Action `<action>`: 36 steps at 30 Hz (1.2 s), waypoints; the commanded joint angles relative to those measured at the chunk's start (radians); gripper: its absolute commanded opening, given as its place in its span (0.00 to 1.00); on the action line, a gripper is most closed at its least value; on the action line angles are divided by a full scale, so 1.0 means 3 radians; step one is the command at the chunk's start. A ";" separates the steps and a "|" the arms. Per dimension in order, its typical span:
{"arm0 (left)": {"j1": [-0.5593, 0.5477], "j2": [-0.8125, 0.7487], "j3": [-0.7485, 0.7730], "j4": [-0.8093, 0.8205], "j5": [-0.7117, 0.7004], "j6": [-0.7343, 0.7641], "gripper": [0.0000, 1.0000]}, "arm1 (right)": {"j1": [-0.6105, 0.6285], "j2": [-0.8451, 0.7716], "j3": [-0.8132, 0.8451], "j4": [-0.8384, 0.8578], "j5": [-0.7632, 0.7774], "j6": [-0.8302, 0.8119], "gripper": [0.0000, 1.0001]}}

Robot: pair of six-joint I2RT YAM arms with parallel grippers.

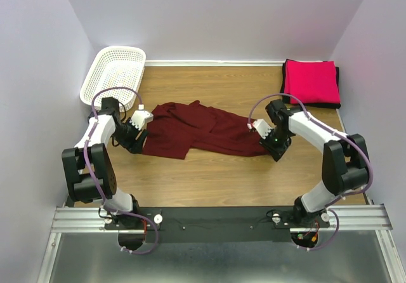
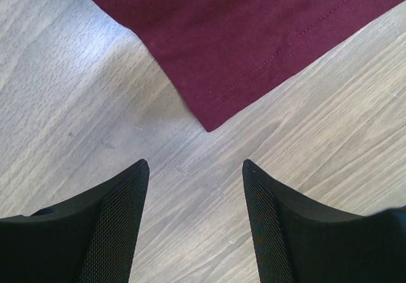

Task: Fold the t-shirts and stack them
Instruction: Flatten out the tshirt

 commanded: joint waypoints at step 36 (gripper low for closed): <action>-0.0048 0.0269 0.0184 0.0127 0.0093 -0.0196 0.66 | -0.0071 0.0010 0.0506 -0.0079 -0.0225 -0.0475 0.45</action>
